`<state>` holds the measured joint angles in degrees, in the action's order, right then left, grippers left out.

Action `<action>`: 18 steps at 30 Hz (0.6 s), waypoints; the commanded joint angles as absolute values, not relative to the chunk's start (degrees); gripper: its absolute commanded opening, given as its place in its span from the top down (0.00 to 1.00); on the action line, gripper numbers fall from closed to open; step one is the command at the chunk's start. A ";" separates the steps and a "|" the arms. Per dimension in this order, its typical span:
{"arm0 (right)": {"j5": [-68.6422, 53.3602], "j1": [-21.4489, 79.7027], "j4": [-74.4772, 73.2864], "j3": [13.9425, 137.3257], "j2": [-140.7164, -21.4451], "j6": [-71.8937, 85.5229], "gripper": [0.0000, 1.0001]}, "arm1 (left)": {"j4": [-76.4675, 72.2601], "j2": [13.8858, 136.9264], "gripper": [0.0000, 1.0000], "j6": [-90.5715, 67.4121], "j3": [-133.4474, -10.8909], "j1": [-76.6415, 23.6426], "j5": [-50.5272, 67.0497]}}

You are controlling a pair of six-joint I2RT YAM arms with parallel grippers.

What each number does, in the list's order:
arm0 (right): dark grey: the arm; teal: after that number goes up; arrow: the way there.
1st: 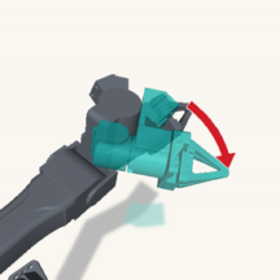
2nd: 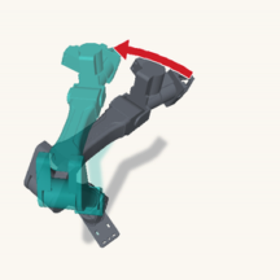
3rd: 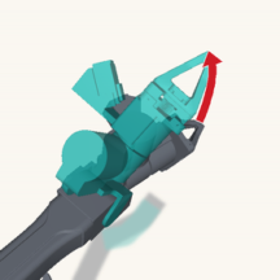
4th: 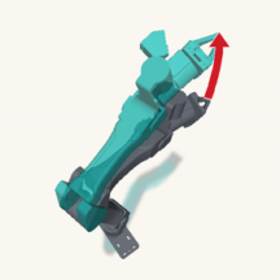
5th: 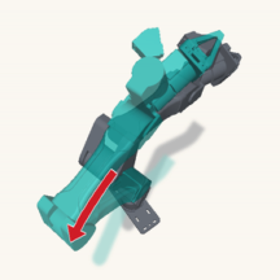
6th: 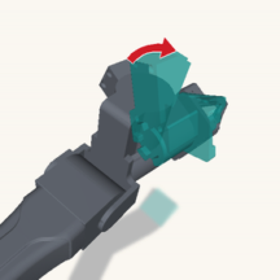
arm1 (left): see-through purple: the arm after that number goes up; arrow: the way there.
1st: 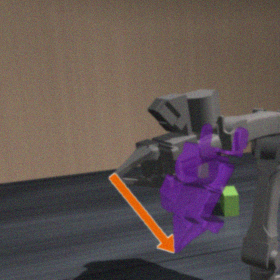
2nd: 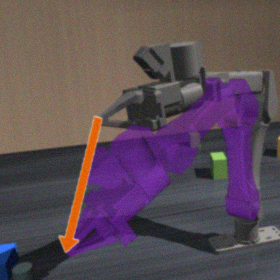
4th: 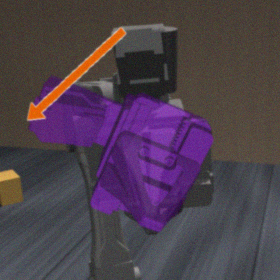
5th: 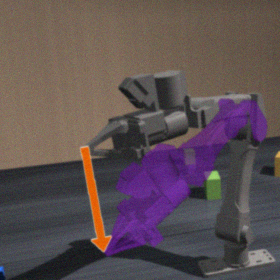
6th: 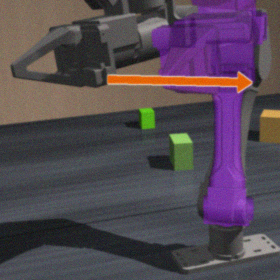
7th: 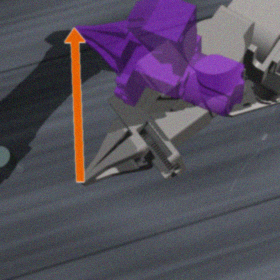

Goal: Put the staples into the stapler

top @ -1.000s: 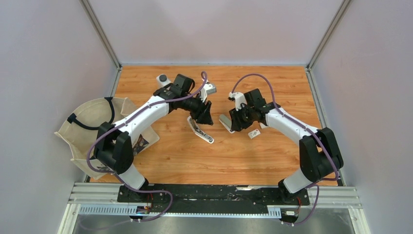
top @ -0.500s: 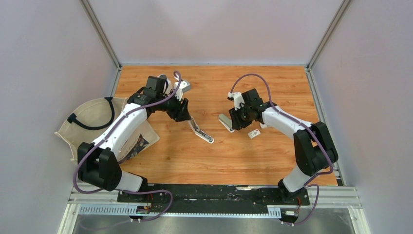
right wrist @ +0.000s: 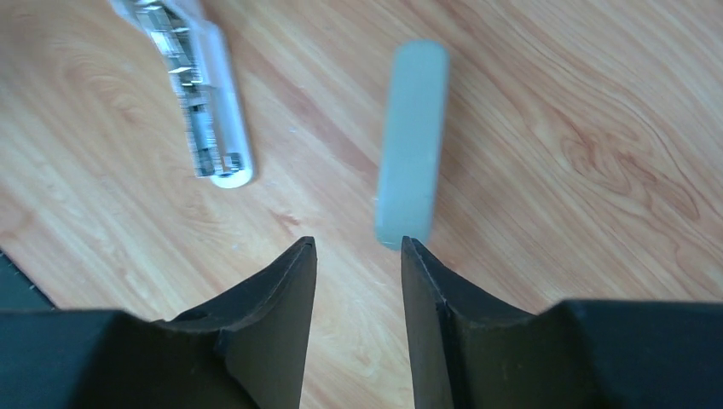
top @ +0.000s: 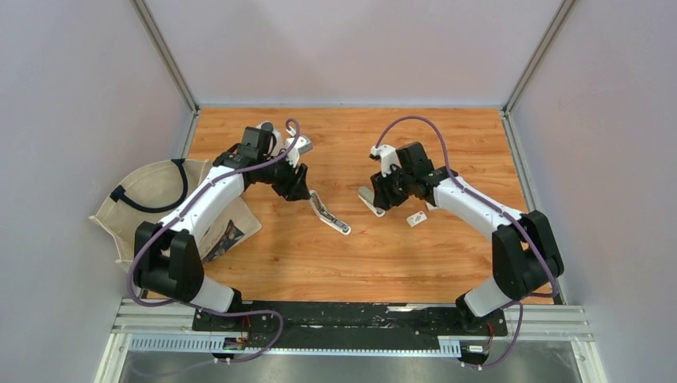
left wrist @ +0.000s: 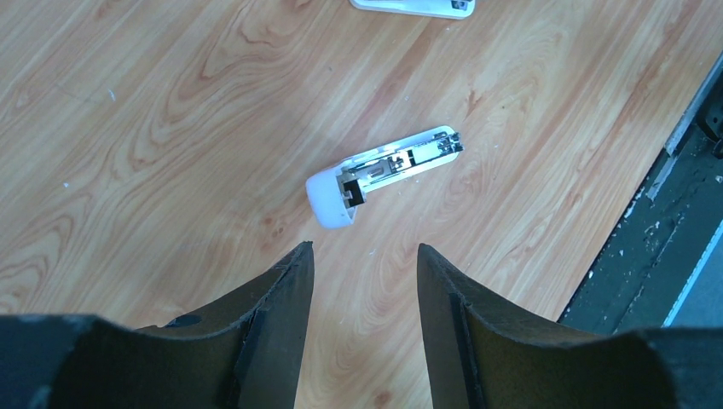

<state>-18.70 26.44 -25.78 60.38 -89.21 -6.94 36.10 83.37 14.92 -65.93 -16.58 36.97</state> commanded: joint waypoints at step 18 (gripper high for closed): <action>-19.95 39.99 -17.93 66.71 -100.46 -6.68 0.53 | 28.92 90.53 0.44 12.57 -65.30 -15.12 41.66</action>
